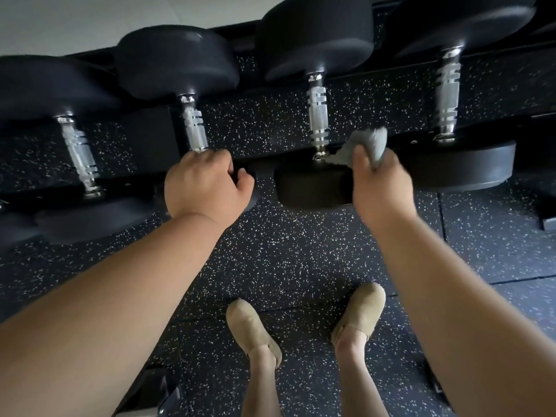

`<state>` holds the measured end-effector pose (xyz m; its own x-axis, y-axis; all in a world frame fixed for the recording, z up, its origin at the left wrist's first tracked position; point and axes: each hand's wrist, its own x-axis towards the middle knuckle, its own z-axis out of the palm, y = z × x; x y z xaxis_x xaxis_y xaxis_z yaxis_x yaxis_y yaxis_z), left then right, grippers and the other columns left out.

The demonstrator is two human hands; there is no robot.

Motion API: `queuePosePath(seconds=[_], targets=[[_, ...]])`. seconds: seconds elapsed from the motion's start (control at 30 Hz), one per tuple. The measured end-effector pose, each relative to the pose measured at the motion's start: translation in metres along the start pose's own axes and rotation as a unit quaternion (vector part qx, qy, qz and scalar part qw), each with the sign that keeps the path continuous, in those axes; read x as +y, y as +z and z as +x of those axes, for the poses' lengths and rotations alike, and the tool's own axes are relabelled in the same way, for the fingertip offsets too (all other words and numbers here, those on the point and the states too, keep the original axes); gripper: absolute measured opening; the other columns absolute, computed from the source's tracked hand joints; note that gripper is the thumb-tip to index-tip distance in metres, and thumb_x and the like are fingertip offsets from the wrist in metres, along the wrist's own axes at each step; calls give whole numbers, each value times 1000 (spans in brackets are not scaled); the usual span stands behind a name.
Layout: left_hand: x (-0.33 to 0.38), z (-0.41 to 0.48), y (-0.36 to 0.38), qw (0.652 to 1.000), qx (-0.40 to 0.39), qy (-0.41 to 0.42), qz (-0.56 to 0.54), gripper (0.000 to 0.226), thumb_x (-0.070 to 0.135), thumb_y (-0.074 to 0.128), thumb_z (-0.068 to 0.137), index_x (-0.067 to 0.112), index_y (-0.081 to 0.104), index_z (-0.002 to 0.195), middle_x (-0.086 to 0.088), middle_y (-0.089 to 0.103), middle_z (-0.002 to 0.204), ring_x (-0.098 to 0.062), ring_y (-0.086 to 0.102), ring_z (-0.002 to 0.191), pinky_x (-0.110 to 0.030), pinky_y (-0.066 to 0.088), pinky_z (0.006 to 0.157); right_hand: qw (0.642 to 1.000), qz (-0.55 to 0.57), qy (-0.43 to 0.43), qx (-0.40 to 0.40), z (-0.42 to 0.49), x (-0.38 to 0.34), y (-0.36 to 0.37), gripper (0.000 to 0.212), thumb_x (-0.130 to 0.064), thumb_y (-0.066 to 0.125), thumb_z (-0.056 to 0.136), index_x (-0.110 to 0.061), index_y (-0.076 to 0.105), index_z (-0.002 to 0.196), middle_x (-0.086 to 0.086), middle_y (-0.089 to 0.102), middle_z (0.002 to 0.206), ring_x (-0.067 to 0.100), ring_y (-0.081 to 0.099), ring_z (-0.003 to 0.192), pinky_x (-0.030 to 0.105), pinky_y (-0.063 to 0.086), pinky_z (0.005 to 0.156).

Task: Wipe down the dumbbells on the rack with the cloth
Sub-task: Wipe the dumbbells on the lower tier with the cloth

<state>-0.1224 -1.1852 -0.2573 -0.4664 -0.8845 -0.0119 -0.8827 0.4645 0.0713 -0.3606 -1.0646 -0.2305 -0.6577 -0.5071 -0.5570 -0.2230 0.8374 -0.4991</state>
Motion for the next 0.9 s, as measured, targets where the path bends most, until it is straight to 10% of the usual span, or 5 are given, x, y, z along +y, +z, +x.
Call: queuePosePath(seconds=[0.1, 0.17, 0.3, 0.4, 0.9], targets=[[0, 0, 0, 1000, 6, 7, -12, 34, 47, 50, 86, 18, 63, 76, -1, 61, 71, -28, 53, 73, -33, 29, 59, 989, -104, -102, -30, -56, 8, 25, 80, -56, 33, 104, -8, 9, 163, 15, 9, 171, 31, 11, 158, 44, 22, 127], [0, 0, 0, 1000, 9, 9, -16, 33, 47, 51, 86, 18, 63, 76, -1, 61, 71, -29, 54, 74, -33, 30, 59, 971, -179, -155, -37, -70, 8, 29, 85, -56, 24, 104, -5, -9, 162, 18, -14, 170, 33, -12, 158, 43, 2, 130], [1, 0, 0, 1000, 6, -1, -12, 34, 49, 48, 86, 19, 63, 76, 1, 61, 71, -27, 55, 74, -33, 35, 57, 955, -237, -178, -5, -34, -19, 12, 80, -56, 30, 106, 0, 14, 161, 24, 30, 162, 38, 28, 151, 46, 29, 123], [2, 0, -1, 1000, -3, -6, -1, 37, 51, 44, 87, 20, 62, 77, 3, 59, 72, -25, 54, 75, -34, 38, 58, 966, -220, -132, 13, 12, -61, 4, 69, -59, 38, 105, -1, 39, 142, 23, 61, 130, 42, 62, 117, 40, 48, 78], [1, -1, -1, 1000, 12, -7, -10, 29, 48, 51, 83, 21, 60, 76, 6, 56, 69, -25, 54, 73, -33, 29, 61, 952, -271, -81, -117, 75, -97, 33, 53, -44, 42, 109, -1, 49, 140, 19, 58, 132, 35, 60, 119, 36, 47, 86]])
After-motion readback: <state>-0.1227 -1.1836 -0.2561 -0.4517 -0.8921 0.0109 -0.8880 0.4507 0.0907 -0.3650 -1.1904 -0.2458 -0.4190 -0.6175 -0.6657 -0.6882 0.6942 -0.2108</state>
